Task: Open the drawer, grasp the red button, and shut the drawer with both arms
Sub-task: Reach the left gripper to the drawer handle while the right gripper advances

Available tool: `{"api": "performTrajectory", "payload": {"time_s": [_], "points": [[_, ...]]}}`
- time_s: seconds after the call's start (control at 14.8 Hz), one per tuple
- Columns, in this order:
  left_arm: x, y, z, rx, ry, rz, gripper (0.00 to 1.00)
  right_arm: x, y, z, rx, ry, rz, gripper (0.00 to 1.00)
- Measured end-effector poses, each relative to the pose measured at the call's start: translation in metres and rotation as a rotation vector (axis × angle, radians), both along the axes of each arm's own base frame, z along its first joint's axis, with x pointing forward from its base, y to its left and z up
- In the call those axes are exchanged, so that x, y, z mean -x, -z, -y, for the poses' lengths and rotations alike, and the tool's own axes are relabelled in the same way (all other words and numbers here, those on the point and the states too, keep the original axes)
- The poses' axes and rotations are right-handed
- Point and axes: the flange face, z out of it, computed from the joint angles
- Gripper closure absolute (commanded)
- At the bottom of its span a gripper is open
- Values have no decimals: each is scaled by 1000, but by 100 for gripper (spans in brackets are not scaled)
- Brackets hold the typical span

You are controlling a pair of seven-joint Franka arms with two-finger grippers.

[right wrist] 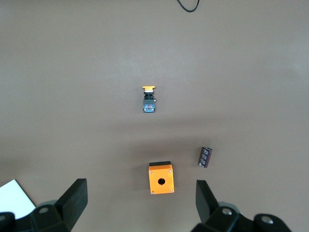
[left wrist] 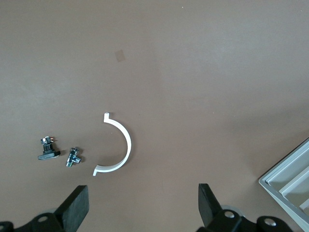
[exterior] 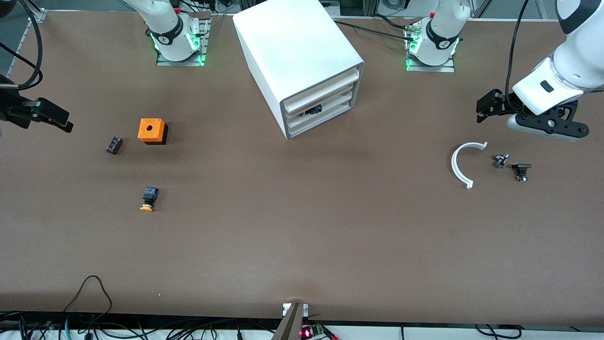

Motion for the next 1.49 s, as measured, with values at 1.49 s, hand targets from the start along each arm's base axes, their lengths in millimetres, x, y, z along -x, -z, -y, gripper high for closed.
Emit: {"api": "performTrajectory", "payload": {"time_s": [1.49], "points": [[-16,17,22,17,34,-18,0,-16,86,-16,-11,-11,-156,1]]}}
